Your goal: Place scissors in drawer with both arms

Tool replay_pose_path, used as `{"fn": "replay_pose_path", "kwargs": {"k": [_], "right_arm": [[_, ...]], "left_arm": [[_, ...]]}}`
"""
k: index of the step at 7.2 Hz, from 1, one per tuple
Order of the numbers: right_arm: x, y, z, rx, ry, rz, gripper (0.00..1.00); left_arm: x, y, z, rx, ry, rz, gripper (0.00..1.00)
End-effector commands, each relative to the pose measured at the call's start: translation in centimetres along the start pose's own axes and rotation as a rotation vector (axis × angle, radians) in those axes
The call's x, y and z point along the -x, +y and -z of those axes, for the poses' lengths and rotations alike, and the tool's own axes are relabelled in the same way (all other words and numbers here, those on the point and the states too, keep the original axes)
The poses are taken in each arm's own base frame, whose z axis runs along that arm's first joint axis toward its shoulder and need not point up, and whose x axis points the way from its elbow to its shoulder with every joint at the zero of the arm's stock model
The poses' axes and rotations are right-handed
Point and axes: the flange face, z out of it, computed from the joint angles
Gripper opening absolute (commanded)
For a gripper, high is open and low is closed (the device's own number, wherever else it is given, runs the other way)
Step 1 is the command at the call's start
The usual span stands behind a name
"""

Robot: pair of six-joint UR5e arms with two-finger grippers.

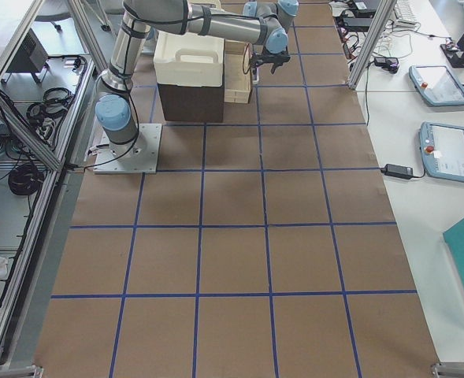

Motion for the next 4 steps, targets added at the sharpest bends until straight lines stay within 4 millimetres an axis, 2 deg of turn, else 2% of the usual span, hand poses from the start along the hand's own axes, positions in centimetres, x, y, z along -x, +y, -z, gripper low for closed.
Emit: {"fn": "replay_pose_path", "kwargs": {"k": [1,3,4], "right_arm": [[0.6,-0.5,0.8,0.003,-0.018,-0.003,1.0],[0.9,-1.0,0.5,0.005,-0.014,-0.005,1.0],[1.3,-1.0,0.3,0.007,-0.024,-0.004,1.0]], "left_arm": [[-0.1,-0.3,0.1,-0.006,-0.003,-0.001,0.0],[0.3,-0.6,0.5,-0.009,-0.009,0.022,0.0],[0.2,-1.4,1.1,-0.007,-0.016,0.012,0.0]]}}
